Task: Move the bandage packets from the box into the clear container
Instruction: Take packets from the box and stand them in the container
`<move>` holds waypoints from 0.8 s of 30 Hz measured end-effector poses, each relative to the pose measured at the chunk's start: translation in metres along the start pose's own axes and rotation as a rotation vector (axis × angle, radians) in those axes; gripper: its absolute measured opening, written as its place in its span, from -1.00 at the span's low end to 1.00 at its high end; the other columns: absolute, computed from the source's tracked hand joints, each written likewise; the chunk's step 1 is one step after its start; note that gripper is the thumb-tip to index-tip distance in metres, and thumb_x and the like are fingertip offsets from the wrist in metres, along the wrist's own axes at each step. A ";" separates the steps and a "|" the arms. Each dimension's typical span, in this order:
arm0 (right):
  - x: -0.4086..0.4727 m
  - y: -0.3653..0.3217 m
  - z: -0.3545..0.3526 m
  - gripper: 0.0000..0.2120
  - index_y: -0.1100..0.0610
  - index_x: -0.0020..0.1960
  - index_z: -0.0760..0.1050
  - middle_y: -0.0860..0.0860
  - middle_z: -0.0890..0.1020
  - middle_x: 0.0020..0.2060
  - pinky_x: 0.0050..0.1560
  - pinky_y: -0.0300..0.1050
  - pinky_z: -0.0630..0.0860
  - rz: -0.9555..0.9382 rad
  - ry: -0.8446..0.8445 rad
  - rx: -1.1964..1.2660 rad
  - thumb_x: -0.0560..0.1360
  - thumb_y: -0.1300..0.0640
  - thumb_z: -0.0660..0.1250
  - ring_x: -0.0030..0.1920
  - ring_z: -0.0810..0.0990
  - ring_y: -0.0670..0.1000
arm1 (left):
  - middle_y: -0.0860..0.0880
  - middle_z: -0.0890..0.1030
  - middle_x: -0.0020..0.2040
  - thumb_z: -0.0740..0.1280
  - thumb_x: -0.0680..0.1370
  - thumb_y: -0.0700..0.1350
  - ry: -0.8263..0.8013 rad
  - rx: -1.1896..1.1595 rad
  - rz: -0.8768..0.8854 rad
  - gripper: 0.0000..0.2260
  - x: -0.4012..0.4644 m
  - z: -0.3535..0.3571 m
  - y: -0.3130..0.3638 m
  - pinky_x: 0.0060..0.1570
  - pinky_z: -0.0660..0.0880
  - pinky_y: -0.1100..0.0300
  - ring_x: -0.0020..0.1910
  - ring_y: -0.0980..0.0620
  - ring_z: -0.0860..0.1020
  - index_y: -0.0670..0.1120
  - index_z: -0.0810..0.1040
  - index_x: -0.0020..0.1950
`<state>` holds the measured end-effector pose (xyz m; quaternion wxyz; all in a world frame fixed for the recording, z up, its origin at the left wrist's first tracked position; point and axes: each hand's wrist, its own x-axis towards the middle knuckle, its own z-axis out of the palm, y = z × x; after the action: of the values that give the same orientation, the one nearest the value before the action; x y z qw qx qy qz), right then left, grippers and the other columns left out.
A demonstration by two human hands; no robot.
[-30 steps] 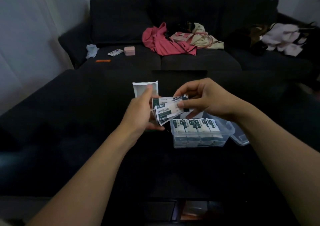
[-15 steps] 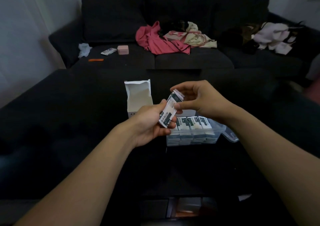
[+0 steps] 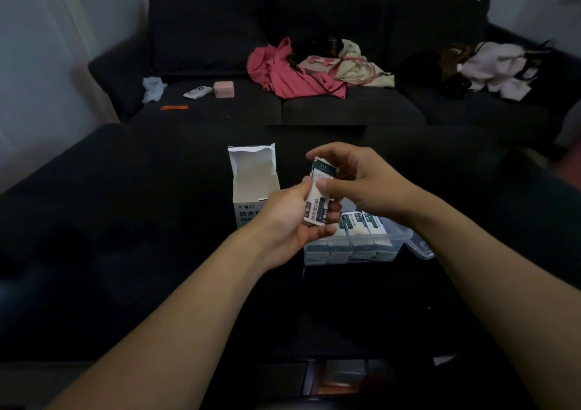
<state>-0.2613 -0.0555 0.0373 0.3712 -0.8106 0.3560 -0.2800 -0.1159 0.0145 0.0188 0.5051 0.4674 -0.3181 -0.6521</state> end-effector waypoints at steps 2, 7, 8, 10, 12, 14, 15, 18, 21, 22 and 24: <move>0.000 -0.001 -0.001 -0.61 0.05 0.35 0.49 -0.07 0.64 0.04 -0.09 -0.39 0.56 -0.003 -0.004 -0.051 0.55 0.24 0.40 -0.03 0.64 -0.23 | -0.20 0.61 -0.07 0.07 0.73 -0.04 -0.007 -0.060 -0.013 -0.66 0.000 0.000 0.003 -0.24 0.62 0.14 -0.18 -0.04 0.58 -0.18 0.59 0.17; -0.003 -0.001 -0.005 -0.63 0.05 0.35 0.50 -0.08 0.64 0.01 -0.07 -0.29 0.57 -0.012 -0.016 -0.108 0.57 0.25 0.37 -0.07 0.64 -0.22 | -0.21 0.61 -0.10 0.09 0.72 -0.13 0.020 -0.030 0.027 -0.69 0.003 0.001 -0.001 -0.23 0.66 0.12 -0.17 -0.05 0.60 -0.22 0.60 0.06; -0.004 -0.002 -0.006 -0.63 0.06 0.35 0.50 -0.07 0.63 0.01 -0.09 -0.30 0.57 -0.018 -0.017 -0.101 0.57 0.27 0.36 -0.09 0.64 -0.22 | -0.20 0.61 -0.10 0.10 0.72 -0.12 0.027 0.001 0.050 -0.70 0.003 0.002 -0.001 -0.26 0.66 0.13 -0.19 -0.04 0.60 -0.21 0.59 0.09; -0.005 -0.004 -0.008 -0.63 0.08 0.34 0.49 -0.03 0.63 0.01 -0.09 -0.27 0.60 -0.021 -0.022 -0.066 0.56 0.30 0.35 -0.09 0.66 -0.16 | -0.19 0.62 -0.06 0.06 0.74 -0.07 0.068 0.160 0.139 -0.70 0.006 0.003 -0.004 -0.33 0.62 0.17 -0.19 -0.02 0.59 -0.17 0.52 0.24; -0.006 -0.005 -0.008 -0.60 0.08 0.35 0.47 0.05 0.62 0.04 -0.07 -0.13 0.66 -0.020 -0.033 0.008 0.56 0.32 0.35 -0.05 0.69 0.00 | -0.16 0.60 -0.04 0.01 0.75 0.01 0.127 0.429 0.286 -0.71 0.009 0.002 -0.010 -0.40 0.54 0.23 -0.20 0.00 0.57 -0.07 0.44 0.30; -0.007 -0.007 -0.007 -0.57 0.06 0.38 0.44 0.08 0.60 0.08 -0.05 -0.06 0.68 -0.037 -0.031 0.051 0.56 0.32 0.35 -0.03 0.68 0.09 | -0.10 0.59 -0.10 -0.01 0.74 0.05 0.185 0.585 0.445 -0.73 0.011 0.002 -0.016 -0.44 0.46 0.28 -0.27 0.07 0.54 0.00 0.42 0.24; -0.007 -0.007 -0.006 -0.59 0.05 0.38 0.45 0.06 0.59 0.08 -0.04 -0.08 0.67 -0.052 -0.025 0.048 0.57 0.32 0.33 -0.02 0.68 0.08 | -0.09 0.59 -0.12 -0.02 0.74 0.06 0.209 0.612 0.503 -0.74 0.012 0.001 -0.018 -0.45 0.43 0.31 -0.30 0.10 0.53 0.02 0.42 0.20; -0.006 -0.009 -0.005 -0.70 0.08 0.29 0.52 -0.02 0.60 0.06 -0.04 -0.16 0.65 -0.087 -0.001 0.005 0.61 0.31 0.27 -0.03 0.66 -0.04 | -0.09 0.60 -0.10 -0.02 0.74 0.06 0.260 0.616 0.548 -0.73 0.017 0.002 -0.021 -0.49 0.38 0.39 -0.31 0.13 0.52 0.01 0.43 0.20; -0.004 -0.008 0.000 -0.75 0.12 0.22 0.55 -0.02 0.60 0.01 -0.07 -0.21 0.62 -0.090 0.009 -0.025 0.62 0.33 0.23 -0.07 0.64 -0.08 | -0.12 0.59 -0.12 -0.02 0.74 0.07 0.263 0.580 0.512 -0.70 0.016 0.006 -0.023 -0.50 0.38 0.37 -0.35 0.12 0.50 -0.04 0.42 0.24; -0.004 -0.008 0.001 -0.76 0.12 0.20 0.55 -0.02 0.60 0.00 -0.08 -0.24 0.62 -0.094 0.006 -0.047 0.61 0.34 0.24 -0.08 0.64 -0.07 | -0.13 0.59 -0.10 -0.02 0.73 0.08 0.256 0.570 0.489 -0.70 0.015 0.007 -0.023 -0.49 0.39 0.35 -0.34 0.11 0.51 -0.04 0.41 0.24; -0.003 -0.009 0.000 -0.78 0.14 0.15 0.56 0.02 0.61 -0.03 -0.11 -0.29 0.60 -0.082 -0.001 -0.075 0.60 0.35 0.24 -0.10 0.64 -0.06 | -0.15 0.61 -0.04 -0.02 0.73 0.10 0.236 0.566 0.432 -0.68 0.013 0.008 -0.022 -0.49 0.46 0.29 -0.27 0.06 0.55 -0.04 0.41 0.24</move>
<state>-0.2596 -0.0486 0.0442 0.3290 -0.8381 0.3323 -0.2810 -0.1321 0.0076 -0.0016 0.5149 0.5827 -0.5165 -0.3585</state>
